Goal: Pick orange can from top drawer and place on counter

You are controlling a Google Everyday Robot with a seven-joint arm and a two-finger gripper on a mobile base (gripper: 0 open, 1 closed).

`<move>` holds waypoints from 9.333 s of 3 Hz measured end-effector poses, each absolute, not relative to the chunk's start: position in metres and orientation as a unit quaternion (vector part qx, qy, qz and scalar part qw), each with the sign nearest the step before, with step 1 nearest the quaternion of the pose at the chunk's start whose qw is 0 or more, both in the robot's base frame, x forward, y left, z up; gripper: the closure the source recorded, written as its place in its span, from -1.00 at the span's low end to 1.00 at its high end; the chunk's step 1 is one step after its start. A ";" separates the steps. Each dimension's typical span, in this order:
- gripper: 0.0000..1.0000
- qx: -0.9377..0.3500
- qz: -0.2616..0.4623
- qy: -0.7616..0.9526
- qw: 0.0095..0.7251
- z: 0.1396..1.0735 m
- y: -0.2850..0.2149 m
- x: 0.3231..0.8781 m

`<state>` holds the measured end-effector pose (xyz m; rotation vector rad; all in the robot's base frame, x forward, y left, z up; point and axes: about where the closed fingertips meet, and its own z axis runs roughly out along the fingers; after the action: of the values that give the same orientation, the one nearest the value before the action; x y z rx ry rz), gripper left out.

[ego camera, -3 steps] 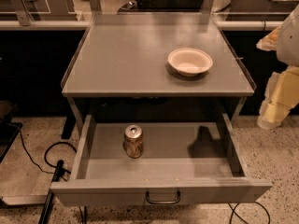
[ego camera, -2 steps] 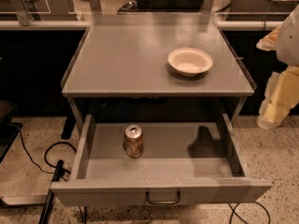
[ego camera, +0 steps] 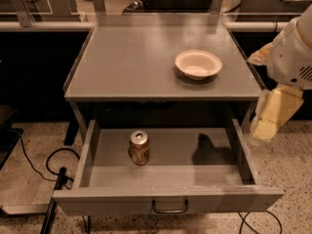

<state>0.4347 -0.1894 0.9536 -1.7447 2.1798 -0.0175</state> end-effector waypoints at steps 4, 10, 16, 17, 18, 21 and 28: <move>-1.00 -0.635 0.056 0.745 0.194 0.896 -0.150 0.429; -1.00 -0.605 0.119 0.747 0.249 0.770 -0.072 0.484; -1.00 -0.589 0.212 0.712 0.318 0.697 0.009 0.514; -1.00 -0.587 0.225 0.708 0.322 0.684 0.018 0.523; -1.00 -0.585 0.241 0.706 0.319 0.669 0.025 0.527; -1.00 -0.586 0.268 0.700 0.308 0.645 0.046 0.548; 1.00 -0.574 0.163 0.723 0.347 0.786 0.051 0.492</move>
Offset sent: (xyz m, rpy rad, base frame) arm -0.0002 0.0253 -0.0227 0.0466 0.0430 0.0526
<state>0.4925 0.0505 0.7864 -1.4896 1.8753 0.4230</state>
